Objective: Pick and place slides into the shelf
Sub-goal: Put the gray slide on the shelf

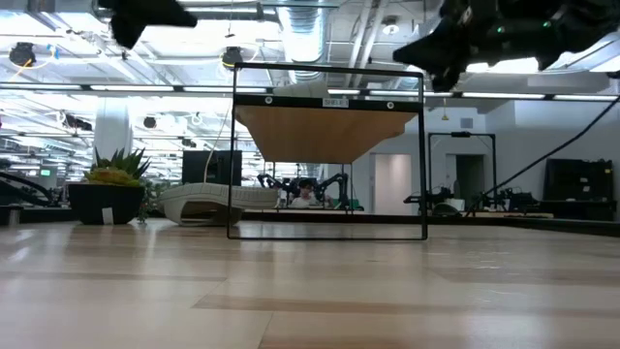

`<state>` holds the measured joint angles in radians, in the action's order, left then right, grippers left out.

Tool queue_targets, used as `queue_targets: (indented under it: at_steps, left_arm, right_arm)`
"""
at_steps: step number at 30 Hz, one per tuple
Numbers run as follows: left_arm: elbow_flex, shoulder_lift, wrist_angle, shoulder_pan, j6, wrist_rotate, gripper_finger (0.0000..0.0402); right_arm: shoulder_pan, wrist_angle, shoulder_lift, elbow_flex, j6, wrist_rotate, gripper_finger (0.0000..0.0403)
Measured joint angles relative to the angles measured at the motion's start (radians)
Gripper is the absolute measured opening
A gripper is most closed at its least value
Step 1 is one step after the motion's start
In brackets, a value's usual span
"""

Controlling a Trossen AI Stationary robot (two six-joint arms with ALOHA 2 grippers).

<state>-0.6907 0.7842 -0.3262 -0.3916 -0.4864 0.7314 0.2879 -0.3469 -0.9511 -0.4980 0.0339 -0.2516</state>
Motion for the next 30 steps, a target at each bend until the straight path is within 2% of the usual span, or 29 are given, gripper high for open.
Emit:
queue_targets:
  at_steps: [5, 10, 13, 16, 19, 21, 24, 30]
  left_arm:
    - [0.014, 0.006, -0.080, -0.028, -0.293, -0.095, 0.0000]
    - [0.062, 0.014, -0.060, -0.064, -0.533, -0.114, 0.0018]
    - [0.107, 0.032, -0.031, -0.080, -0.629, -0.149, 0.0045]
    - [0.122, 0.058, -0.011, -0.092, -0.648, -0.156, 0.0077]
    - [0.123, 0.090, -0.014, -0.092, -0.653, -0.139, 0.0107]
    - [0.123, 0.111, -0.015, -0.092, -0.717, -0.099, 0.0125]
    - [0.123, 0.155, -0.024, -0.092, -0.875, -0.054, 0.0147]
    - [0.123, 0.266, 0.000, -0.092, -1.197, -0.035, 0.0170]
  right_arm:
    - [0.033, 0.090, 0.122, 0.000, 0.000, 0.045, 0.0000]
    - [0.058, 0.191, 0.207, 0.000, 0.000, 0.101, 0.0000]
    - [0.068, 0.241, 0.242, 0.000, 0.002, 0.125, 0.0000]
    - [0.077, 0.282, 0.269, 0.000, 0.003, 0.127, 0.0000]
    - [0.085, 0.317, 0.286, 0.000, 0.003, 0.127, 0.0000]
    - [0.088, 0.330, 0.293, 0.000, 0.010, 0.127, 0.0000]
    - [0.090, 0.350, 0.300, 0.000, 0.019, 0.127, 0.0000]
    - [0.090, 0.376, 0.299, 0.000, 0.028, 0.132, 0.0000]
